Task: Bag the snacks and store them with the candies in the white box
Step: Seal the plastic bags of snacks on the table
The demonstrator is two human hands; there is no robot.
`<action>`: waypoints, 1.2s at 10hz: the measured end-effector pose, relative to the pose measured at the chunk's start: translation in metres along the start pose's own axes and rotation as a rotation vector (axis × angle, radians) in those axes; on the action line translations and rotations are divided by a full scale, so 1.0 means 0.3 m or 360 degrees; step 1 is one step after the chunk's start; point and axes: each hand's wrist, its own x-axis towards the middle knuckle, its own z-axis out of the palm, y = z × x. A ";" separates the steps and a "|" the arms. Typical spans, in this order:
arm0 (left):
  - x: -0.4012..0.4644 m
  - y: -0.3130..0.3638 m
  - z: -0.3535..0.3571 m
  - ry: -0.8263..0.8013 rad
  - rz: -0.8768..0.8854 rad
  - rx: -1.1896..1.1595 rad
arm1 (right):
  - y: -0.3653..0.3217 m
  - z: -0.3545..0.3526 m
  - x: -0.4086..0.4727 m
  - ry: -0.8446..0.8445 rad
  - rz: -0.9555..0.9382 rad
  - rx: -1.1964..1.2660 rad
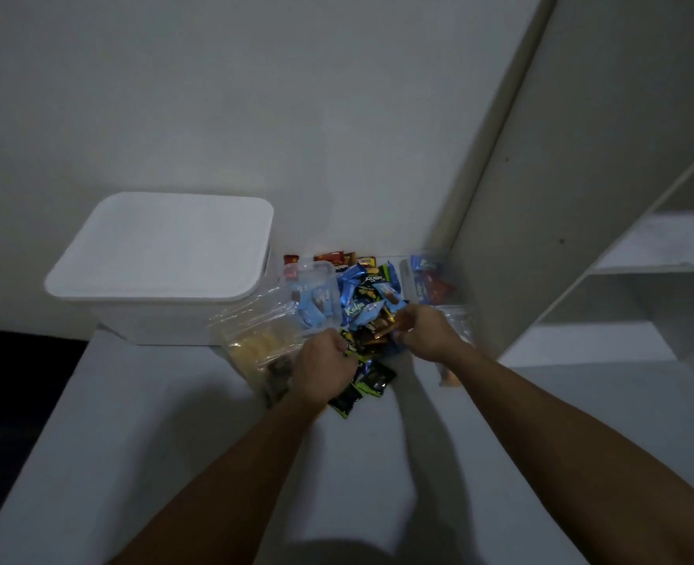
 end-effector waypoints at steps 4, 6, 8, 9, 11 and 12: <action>0.118 0.200 0.323 -0.0815 -0.0085 -0.0143 | 0.287 -0.088 -0.065 0.0089 0.0525 -0.0022; 0.116 0.250 0.396 -0.1006 -0.0342 -0.0412 | 0.289 -0.050 -0.071 0.0000 0.0654 0.0026; 0.114 0.216 0.409 -0.1013 -0.0453 -0.0502 | 0.327 -0.012 -0.047 0.0110 0.0871 0.0371; 0.108 0.179 0.396 -0.0953 -0.0538 -0.0601 | 0.327 -0.009 -0.053 0.0065 0.0829 0.0643; 0.075 0.135 0.302 -0.0812 -0.0527 -0.0747 | 0.266 -0.001 -0.084 0.0109 0.0699 0.0818; 0.057 0.099 0.236 -0.0656 -0.0264 -0.0793 | 0.230 0.013 -0.099 0.0103 0.0517 0.0746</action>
